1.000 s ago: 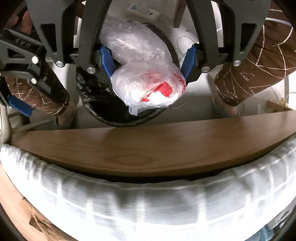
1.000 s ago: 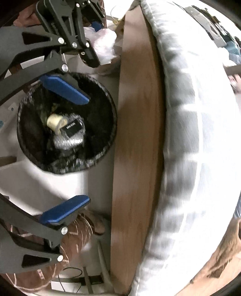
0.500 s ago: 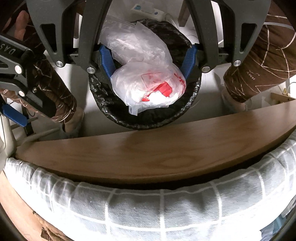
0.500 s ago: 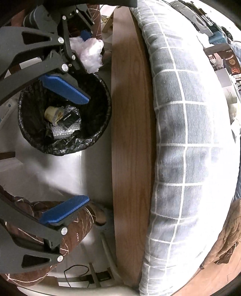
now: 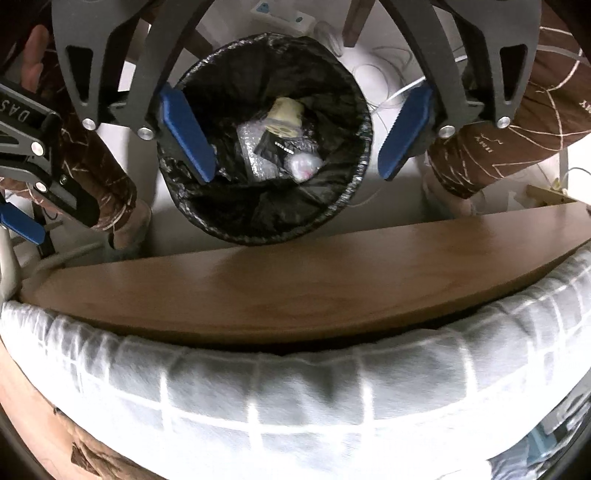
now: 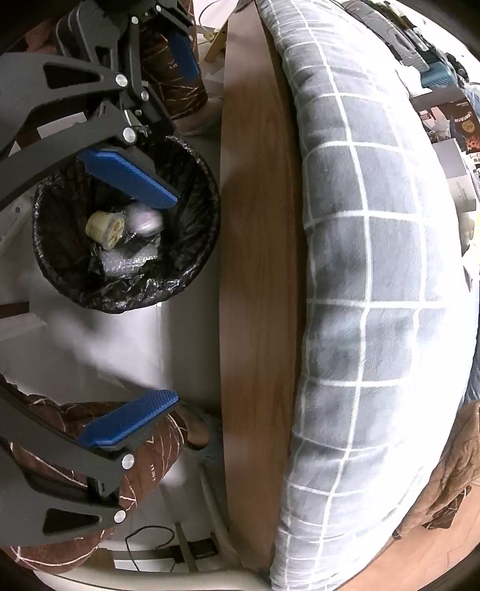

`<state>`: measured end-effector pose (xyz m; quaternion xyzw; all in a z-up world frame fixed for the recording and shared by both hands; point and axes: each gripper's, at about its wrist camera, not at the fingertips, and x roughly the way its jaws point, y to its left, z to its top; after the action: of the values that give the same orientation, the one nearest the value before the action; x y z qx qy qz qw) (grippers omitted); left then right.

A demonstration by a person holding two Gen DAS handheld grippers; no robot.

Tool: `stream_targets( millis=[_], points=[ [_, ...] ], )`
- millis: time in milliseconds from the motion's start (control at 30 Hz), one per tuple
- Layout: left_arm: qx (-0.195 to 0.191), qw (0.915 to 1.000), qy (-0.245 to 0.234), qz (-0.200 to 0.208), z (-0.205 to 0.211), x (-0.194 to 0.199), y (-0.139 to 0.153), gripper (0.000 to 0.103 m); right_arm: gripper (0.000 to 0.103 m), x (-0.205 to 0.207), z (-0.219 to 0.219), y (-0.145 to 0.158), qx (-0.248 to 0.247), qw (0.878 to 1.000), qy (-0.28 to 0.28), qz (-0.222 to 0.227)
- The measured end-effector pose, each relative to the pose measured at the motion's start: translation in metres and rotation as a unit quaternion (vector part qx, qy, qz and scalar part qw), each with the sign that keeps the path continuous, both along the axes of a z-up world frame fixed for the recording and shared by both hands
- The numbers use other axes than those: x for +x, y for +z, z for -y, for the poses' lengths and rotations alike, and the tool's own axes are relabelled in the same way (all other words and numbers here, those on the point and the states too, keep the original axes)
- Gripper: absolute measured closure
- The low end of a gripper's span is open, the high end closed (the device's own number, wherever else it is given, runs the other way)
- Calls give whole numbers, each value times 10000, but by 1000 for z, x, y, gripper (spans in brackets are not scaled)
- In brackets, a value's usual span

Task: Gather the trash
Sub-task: 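Move both tools back up toward the items on the bed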

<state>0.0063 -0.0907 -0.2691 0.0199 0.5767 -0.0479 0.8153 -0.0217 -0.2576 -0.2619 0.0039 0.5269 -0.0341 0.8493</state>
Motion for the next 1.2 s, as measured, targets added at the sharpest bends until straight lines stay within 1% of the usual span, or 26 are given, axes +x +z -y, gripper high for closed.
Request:
stream_targets(
  millis=[100,200,300,500,600,700,867,967,1200],
  points=[
    [-34,9999,104,95,-9,0,7,9,8,2,-9,5,-52,9999,60,83],
    [-39,9992,238,328,-21,-1,21,6,8,2,-16,14,-89,9996,141,241],
    [-48,9978,329,575,-29,-1,35,6,8,0,-26,24,-86,9989,241,400],
    [-6,9950,416,907,-45,0,57,6,8,2,-39,38,-33,9977,296,604],
    [-47,9928,501,1087,-55,1,72,6,8,3,-44,53,34,9964,328,780],
    [-88,9903,571,1260,-64,9,88,6,8,7,-47,71,-37,9942,377,1010],
    [-132,9875,578,1463,-71,26,117,6,8,26,-46,97,-174,9904,421,1308],
    [-140,9853,582,1599,-72,38,131,6,8,40,-43,113,-165,9880,397,1481],
    [-145,9820,538,1804,-68,73,152,6,8,82,-43,139,-221,9828,519,1761]
  ],
)
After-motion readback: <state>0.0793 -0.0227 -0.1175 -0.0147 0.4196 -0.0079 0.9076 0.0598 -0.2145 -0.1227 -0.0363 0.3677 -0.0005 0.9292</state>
